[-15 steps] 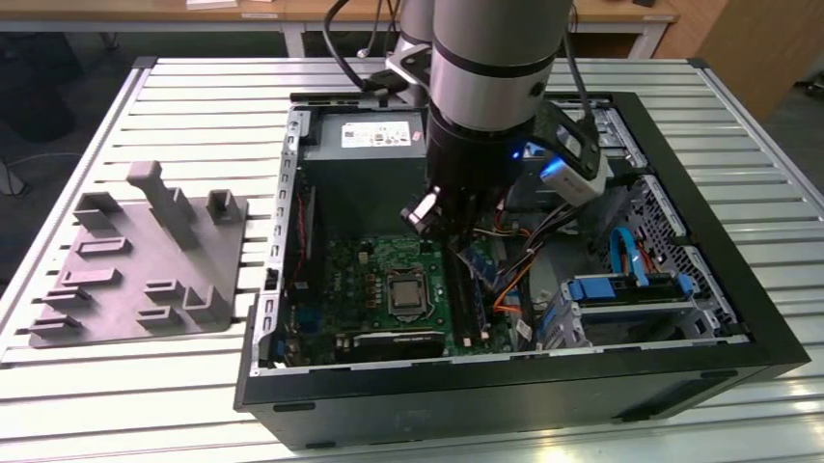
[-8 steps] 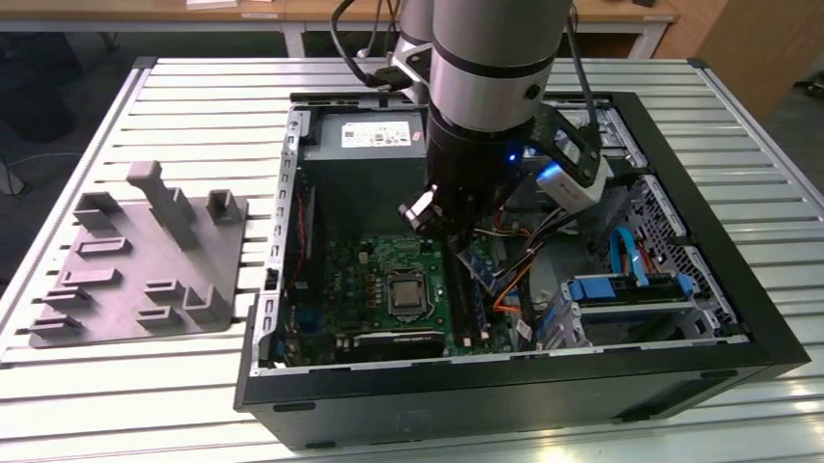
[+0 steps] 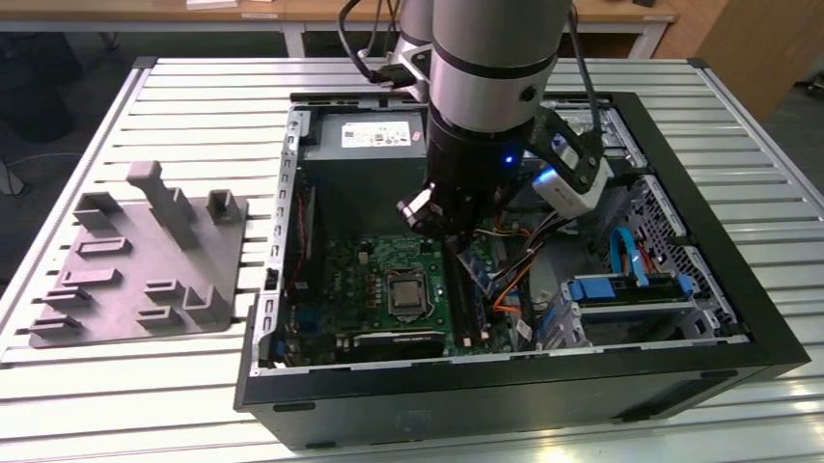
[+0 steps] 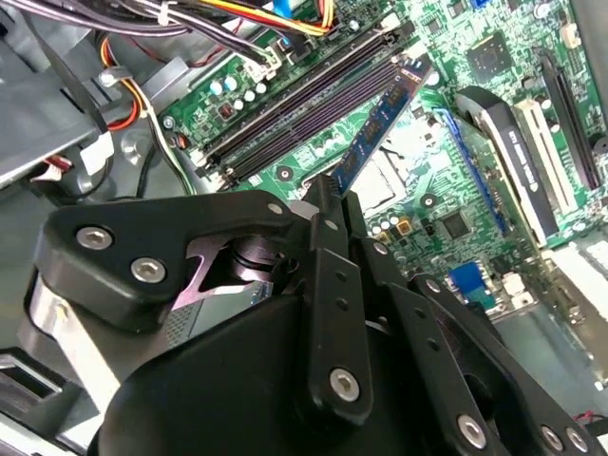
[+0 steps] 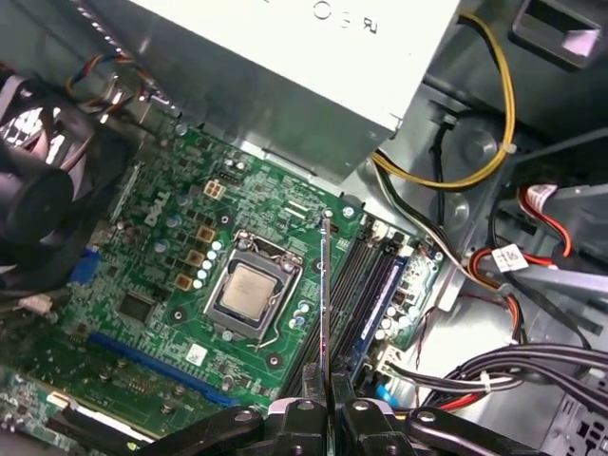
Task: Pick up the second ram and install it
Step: 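Insert the second ram into the second slot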
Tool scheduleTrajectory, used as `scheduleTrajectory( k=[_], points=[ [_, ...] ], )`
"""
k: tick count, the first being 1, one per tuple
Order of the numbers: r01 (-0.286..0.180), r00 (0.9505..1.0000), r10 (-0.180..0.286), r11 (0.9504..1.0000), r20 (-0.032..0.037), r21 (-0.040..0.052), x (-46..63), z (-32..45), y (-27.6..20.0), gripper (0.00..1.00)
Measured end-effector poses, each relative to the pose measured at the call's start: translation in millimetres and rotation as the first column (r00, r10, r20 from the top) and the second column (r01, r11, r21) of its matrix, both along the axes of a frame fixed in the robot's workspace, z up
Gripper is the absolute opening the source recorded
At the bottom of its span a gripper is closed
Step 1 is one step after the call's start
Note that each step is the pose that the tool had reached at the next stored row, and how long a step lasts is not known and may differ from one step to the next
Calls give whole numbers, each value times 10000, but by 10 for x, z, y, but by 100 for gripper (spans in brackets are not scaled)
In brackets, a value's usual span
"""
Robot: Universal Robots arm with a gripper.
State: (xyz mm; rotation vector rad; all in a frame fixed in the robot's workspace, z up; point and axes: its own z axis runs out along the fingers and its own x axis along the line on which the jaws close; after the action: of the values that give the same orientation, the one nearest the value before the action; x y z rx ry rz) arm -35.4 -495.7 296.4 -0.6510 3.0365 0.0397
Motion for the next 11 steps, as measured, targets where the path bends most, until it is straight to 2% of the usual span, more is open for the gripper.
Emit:
scheduleTrajectory(
  k=[5, 11],
  points=[
    [452, 9990, -452, 9990, 0, 0, 0, -3, 0, 14],
    [943, 9955, -943, 9955, 0, 0, 0, -7, 0, 14]
  ],
)
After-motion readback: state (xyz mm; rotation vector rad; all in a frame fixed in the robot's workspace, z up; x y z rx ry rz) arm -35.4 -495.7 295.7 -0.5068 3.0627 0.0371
